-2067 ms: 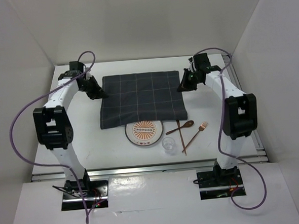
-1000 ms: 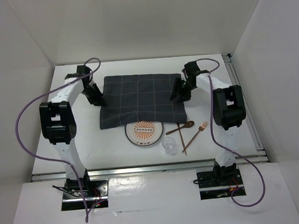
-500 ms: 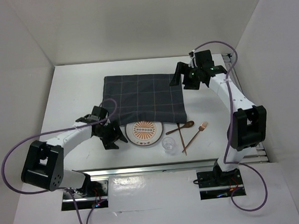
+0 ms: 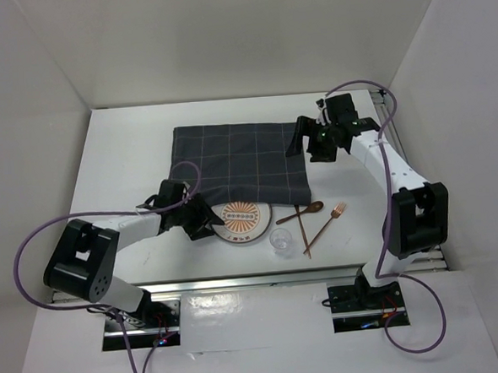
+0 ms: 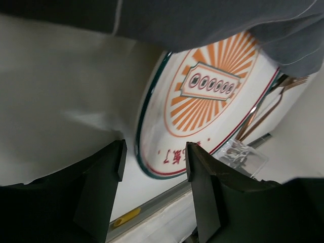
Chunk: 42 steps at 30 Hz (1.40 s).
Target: Set the dinner table for one person
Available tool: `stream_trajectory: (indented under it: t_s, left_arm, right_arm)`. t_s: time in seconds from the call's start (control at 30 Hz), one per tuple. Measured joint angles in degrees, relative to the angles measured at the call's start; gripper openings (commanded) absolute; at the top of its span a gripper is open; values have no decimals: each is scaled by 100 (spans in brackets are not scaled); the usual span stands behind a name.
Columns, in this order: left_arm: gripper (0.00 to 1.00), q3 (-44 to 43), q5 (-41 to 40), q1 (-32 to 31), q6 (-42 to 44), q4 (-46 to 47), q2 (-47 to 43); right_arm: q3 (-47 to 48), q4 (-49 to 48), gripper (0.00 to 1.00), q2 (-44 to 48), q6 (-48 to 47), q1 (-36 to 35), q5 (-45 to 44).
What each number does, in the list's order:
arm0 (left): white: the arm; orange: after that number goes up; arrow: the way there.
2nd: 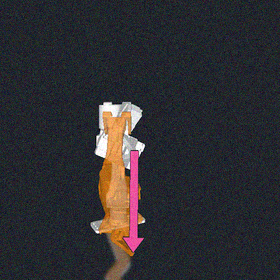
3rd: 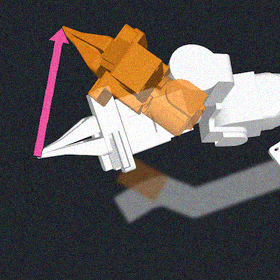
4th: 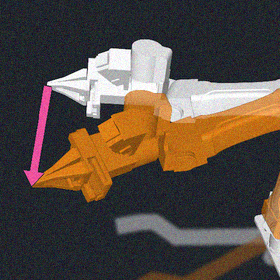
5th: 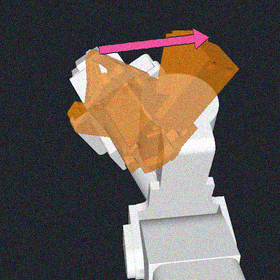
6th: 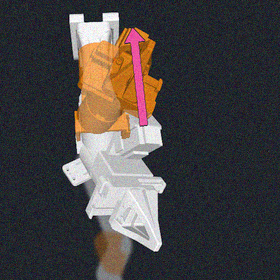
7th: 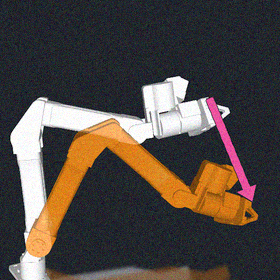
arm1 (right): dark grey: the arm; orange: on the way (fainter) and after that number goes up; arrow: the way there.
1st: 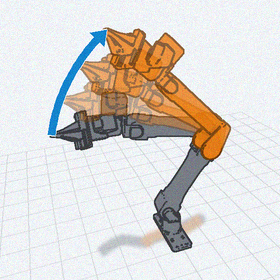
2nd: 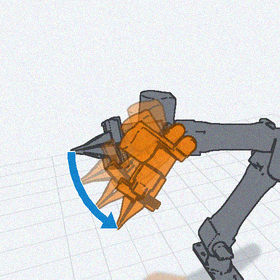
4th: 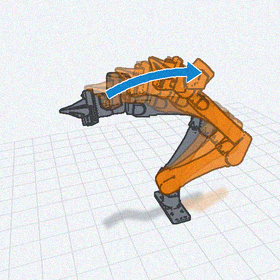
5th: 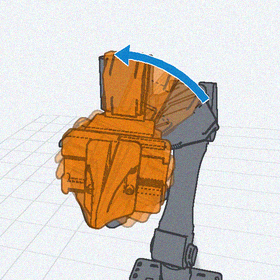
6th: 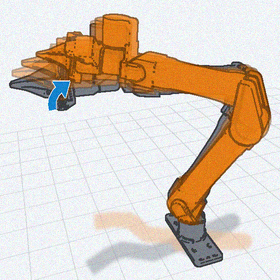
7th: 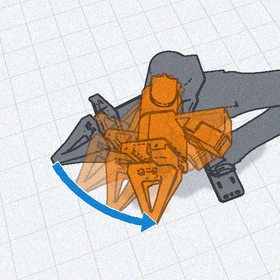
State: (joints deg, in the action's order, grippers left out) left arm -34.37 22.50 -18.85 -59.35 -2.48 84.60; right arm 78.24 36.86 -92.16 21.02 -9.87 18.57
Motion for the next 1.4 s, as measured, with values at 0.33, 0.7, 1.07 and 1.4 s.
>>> stream_trajectory:
  t_s: [0.33,0.7,1.07,1.4]
  left_arm:
    - [0,127,83,7,-105,376,70]
    - [0,-610,-527,57,846,-2330,-1690]
    - [0,-2149,15,284,1615,-4371,-2570]
    - [0,-3005,227,723,1169,-3215,-1043]
  right_arm:
    - [-66,48,95,203,-55,15,-44]
    - [-251,87,95,203,-63,70,-70]
    - [-251,46,88,109,-120,74,-39]
    - [-341,-31,36,61,-50,103,-116]
